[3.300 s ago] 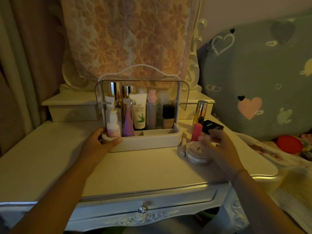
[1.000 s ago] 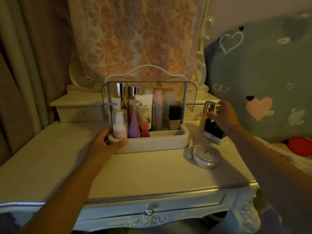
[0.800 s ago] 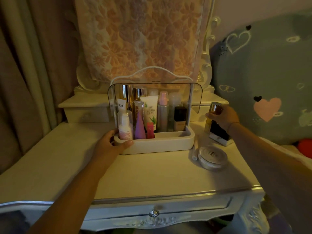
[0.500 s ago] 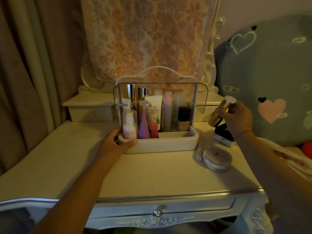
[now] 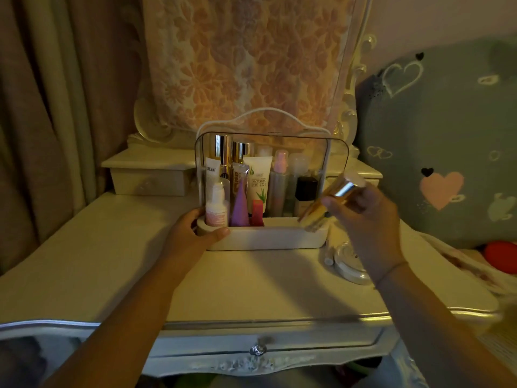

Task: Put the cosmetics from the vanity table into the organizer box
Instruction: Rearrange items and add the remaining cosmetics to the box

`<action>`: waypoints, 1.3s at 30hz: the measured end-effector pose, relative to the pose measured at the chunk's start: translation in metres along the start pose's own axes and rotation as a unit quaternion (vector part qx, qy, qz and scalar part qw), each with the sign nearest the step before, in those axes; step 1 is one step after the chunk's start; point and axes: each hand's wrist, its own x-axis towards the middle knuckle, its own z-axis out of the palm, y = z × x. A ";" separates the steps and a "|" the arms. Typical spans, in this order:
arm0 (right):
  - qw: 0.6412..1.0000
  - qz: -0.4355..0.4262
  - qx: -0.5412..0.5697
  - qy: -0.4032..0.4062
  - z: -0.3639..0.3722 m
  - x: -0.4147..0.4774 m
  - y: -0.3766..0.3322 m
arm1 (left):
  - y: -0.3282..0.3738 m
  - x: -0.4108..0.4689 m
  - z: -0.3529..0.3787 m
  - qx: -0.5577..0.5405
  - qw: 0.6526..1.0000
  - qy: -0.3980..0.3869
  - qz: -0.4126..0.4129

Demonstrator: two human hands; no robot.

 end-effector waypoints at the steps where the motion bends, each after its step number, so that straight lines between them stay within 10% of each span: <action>1: 1.000 0.001 -0.001 -0.011 0.012 0.003 0.000 | 0.001 0.000 0.000 -0.003 1.000 -0.001 0.001; 39: 0.983 0.002 -0.181 -0.027 0.092 0.060 0.026 | 0.003 0.000 -0.001 -0.008 1.000 -0.003 0.005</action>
